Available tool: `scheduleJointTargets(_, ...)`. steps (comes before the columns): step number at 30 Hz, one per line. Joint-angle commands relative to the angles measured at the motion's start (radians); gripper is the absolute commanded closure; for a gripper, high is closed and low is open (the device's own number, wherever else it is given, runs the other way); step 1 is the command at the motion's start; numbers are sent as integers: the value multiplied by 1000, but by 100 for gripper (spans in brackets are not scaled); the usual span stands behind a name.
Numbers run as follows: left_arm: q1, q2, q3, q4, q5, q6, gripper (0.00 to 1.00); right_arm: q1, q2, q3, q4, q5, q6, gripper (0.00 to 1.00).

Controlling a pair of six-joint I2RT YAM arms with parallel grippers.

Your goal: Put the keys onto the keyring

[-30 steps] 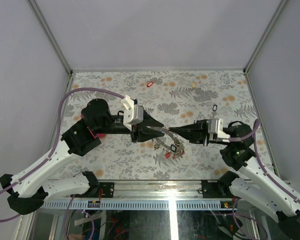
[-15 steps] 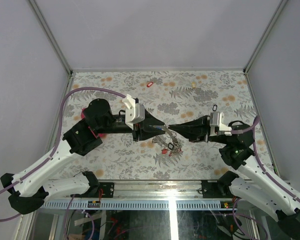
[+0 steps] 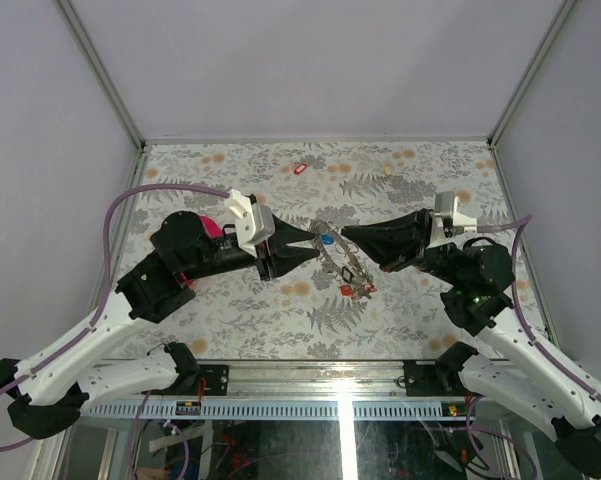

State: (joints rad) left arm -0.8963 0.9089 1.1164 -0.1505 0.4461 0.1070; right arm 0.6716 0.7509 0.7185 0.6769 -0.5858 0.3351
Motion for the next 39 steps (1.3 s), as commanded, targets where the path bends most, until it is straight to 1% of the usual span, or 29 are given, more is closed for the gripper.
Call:
scheduleJointTargets(1,-3,-3,-34,109,-69,-42,67,3,15,3,236,96,164,100)
scheduleJointTargets(7,-3,11,-47,159,-64,-47,66,4,52,-18,391,102,310,100)
scheduleJointTargets(10,-3,14,-53,183,-60,-52,66,4,63,-23,421,99,342,100)
scheduleJointTargets(15,-3,21,-52,211,-59,-49,66,5,68,-33,442,93,364,100)
scheduleJointTargets(26,-3,63,-41,257,-6,-55,65,12,99,-31,503,73,401,100)
scheduleJointTargets(39,-3,98,-14,282,45,-56,65,35,146,-49,565,99,376,100)
